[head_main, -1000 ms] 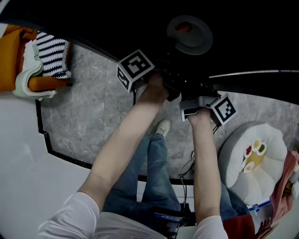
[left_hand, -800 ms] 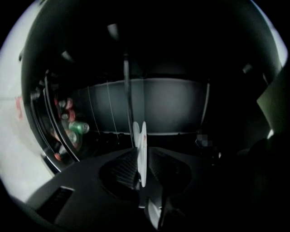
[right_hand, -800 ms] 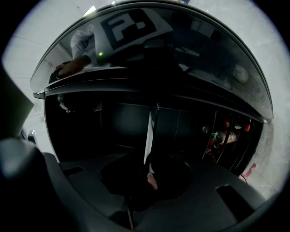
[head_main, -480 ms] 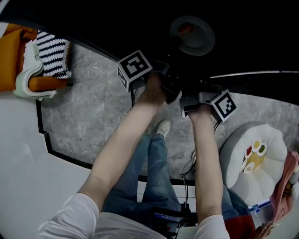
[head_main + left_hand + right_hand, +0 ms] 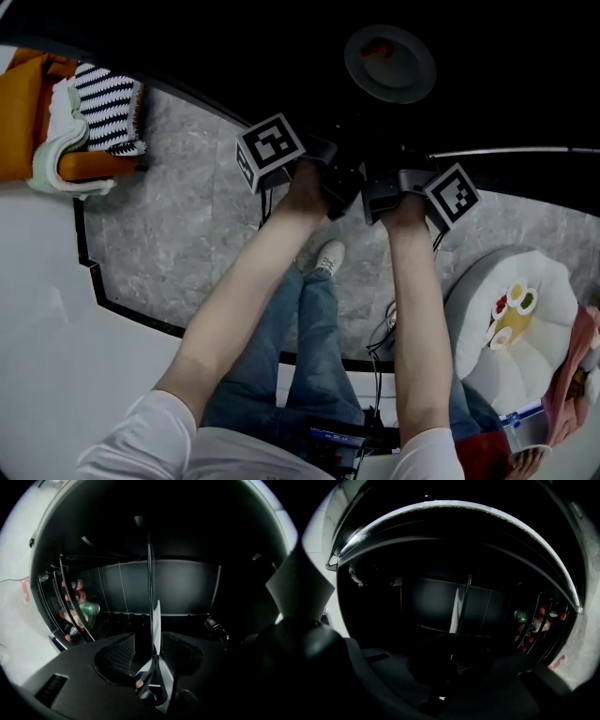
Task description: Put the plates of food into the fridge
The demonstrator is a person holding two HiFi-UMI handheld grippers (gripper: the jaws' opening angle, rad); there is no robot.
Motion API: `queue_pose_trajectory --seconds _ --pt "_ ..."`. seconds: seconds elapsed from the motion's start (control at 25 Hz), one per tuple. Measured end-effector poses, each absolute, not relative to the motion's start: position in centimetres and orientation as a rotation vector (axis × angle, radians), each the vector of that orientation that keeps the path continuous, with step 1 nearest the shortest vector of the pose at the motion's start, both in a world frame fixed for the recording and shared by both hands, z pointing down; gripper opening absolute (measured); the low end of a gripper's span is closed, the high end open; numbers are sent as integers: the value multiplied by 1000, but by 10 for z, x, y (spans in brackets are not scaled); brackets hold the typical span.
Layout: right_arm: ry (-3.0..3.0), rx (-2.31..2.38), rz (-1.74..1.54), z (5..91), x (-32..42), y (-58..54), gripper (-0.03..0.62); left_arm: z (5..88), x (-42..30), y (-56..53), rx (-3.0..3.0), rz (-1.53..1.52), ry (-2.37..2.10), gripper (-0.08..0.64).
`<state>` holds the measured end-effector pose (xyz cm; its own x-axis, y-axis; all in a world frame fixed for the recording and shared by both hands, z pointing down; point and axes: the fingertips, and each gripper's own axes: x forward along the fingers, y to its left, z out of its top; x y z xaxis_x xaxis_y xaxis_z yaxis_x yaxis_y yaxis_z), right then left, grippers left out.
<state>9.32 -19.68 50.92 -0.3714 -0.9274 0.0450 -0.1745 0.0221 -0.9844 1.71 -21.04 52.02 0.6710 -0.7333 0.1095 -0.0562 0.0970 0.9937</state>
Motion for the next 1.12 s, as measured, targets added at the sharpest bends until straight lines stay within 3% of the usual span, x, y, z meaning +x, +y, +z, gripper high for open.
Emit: queue_pose_trajectory --seconds 0.84,0.88,0.96,1.12 --pt "1613 -1136 -1382 503 99 -179 9 523 14 -202 1372 -552 -712 156" --pt "1616 -1135 -1382 502 99 -179 9 524 12 -201 1371 -550 -726 135" --pt "1627 -1133 -1377 501 98 -177 9 526 7 -199 1394 -515 -766 7" --pt "1621 -1129 -1365 497 98 -165 9 520 7 -188 1457 -436 -771 6"
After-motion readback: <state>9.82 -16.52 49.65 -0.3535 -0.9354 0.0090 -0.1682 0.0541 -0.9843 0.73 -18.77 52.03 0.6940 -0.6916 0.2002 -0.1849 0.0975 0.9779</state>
